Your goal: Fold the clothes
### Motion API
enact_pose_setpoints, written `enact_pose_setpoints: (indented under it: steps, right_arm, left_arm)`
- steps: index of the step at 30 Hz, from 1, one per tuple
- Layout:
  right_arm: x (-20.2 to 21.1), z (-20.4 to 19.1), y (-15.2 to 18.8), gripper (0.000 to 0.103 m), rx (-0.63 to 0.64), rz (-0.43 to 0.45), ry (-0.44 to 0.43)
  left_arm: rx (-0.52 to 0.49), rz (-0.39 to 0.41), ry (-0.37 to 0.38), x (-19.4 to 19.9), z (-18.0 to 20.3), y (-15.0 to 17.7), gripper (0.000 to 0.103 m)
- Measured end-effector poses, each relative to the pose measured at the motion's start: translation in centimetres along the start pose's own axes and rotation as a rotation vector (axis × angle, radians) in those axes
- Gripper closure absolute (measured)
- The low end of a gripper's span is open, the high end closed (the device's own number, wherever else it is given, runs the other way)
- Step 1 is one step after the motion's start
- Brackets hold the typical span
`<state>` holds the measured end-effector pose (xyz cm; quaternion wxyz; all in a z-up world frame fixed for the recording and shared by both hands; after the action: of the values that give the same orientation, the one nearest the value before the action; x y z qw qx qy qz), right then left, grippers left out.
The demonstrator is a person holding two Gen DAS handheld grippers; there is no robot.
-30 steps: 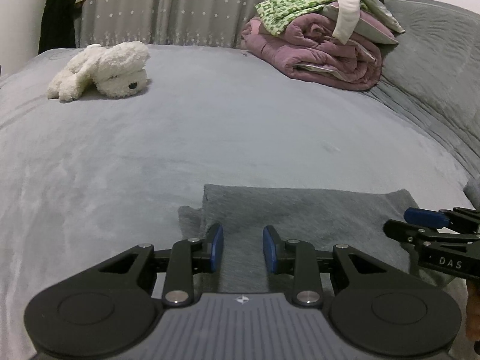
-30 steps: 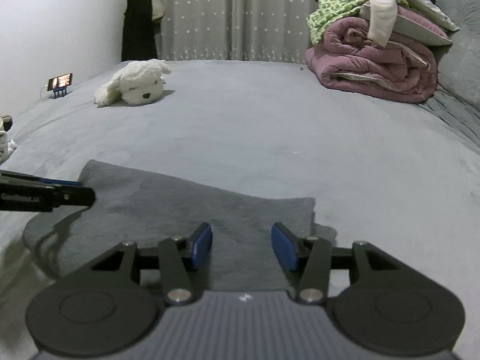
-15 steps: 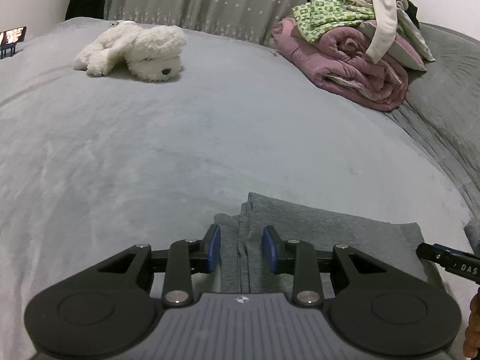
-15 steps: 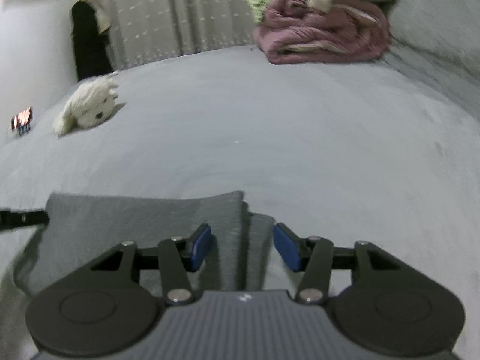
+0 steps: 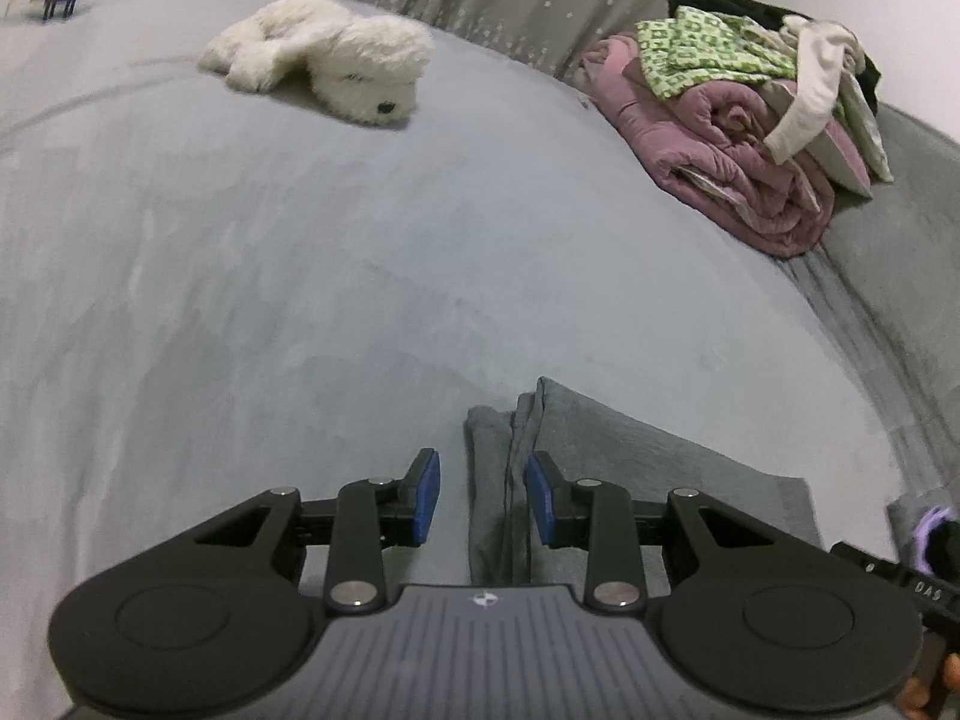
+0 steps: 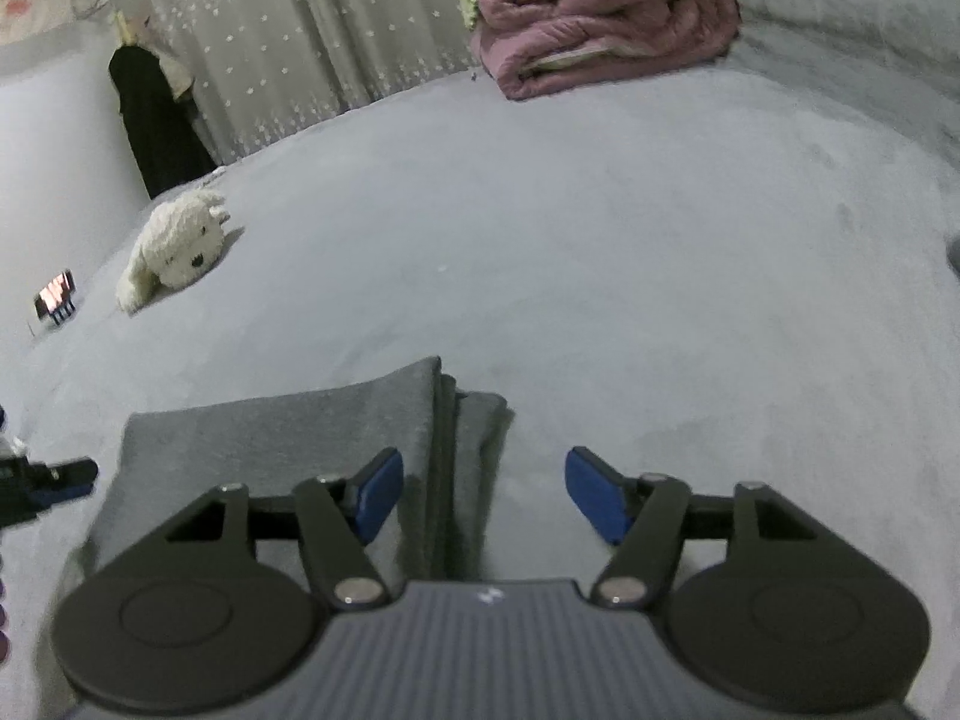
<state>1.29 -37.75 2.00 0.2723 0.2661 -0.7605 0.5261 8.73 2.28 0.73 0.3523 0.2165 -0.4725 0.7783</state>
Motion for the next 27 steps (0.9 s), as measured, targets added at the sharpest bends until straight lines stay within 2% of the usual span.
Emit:
enact_pose_setpoints:
  steps: [7,14,19,21,27]
  right_arm:
    - [0.5,2.1,0.8,0.032,-0.149,-0.077,-0.132]
    - [0.6,3.3,2.7,0.031,-0.238,-0.168,-0.231]
    - [1.2,3.4,4.3,0.03,-0.244,-0.187,-0.25]
    - [1.4,3.5,4.8,0.026,-0.281,-0.196,-0.277]
    - [1.5,2.8,6.4,0.026,-0.37,-0.235,-0.359]
  left_arm:
    - [0.053,-0.049,0.064,1.1,-0.8,1.1,0.068]
    - [0.092,-0.115,0.123,2.3,-1.9,2.8,0.067]
    - [0.12,-0.149,0.151,3.1,-2.5,3.9,0.067]
    - [0.134,-0.158,0.178,3.3,-2.4,4.3,0.066]
    - [0.202,-0.222,0.247,2.4,-2.0,5.5,0.062]
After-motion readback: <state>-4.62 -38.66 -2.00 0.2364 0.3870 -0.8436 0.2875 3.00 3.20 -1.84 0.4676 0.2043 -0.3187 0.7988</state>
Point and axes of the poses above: each gripper's, at about its wrist camera, not at the fingertips, and x roughly against the way its jaws point, z to its right, y to its underside, the point moved 1 cm from there along -x, roughly the way its jaws point
